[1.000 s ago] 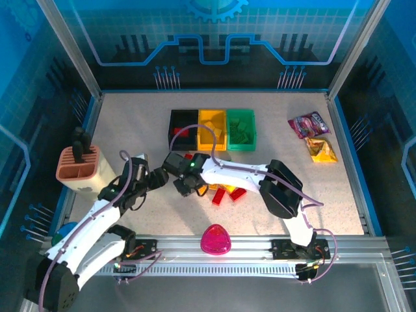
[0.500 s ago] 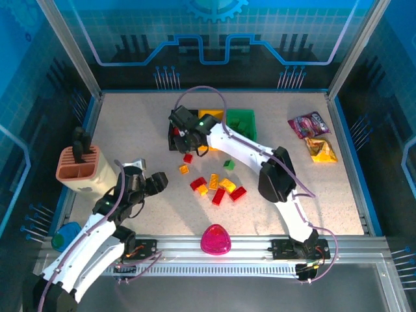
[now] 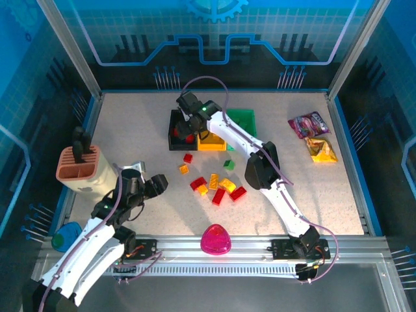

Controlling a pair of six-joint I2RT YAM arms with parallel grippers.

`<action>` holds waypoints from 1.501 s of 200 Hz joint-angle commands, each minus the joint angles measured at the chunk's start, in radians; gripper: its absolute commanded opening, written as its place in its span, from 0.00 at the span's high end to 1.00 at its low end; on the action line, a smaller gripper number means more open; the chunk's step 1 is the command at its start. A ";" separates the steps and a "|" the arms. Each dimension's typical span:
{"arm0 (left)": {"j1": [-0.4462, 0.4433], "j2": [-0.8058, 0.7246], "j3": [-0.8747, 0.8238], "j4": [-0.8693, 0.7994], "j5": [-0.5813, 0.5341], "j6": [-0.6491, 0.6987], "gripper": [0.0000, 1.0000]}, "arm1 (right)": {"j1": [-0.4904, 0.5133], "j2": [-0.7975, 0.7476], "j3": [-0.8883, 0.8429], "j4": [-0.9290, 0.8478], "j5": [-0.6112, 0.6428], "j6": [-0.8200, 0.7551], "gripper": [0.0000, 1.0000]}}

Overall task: Sort the legos into containers by color
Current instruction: Place the lego in the container, then pick up the lego from the center of the table.

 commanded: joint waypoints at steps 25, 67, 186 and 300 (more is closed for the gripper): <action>-0.014 -0.003 0.026 -0.026 0.023 -0.005 0.29 | 0.025 -0.140 -0.065 0.032 -0.003 -0.018 0.25; -0.082 0.091 0.086 -0.036 -0.011 0.034 0.29 | 0.039 -0.378 -0.400 0.168 0.005 -0.004 0.25; -0.261 0.624 0.377 0.041 -0.068 0.148 0.29 | -0.012 -0.847 -1.125 0.465 -0.003 0.088 0.25; -0.193 1.218 0.898 -0.200 -0.175 0.369 0.27 | -0.138 -1.147 -1.550 0.581 -0.063 0.172 0.26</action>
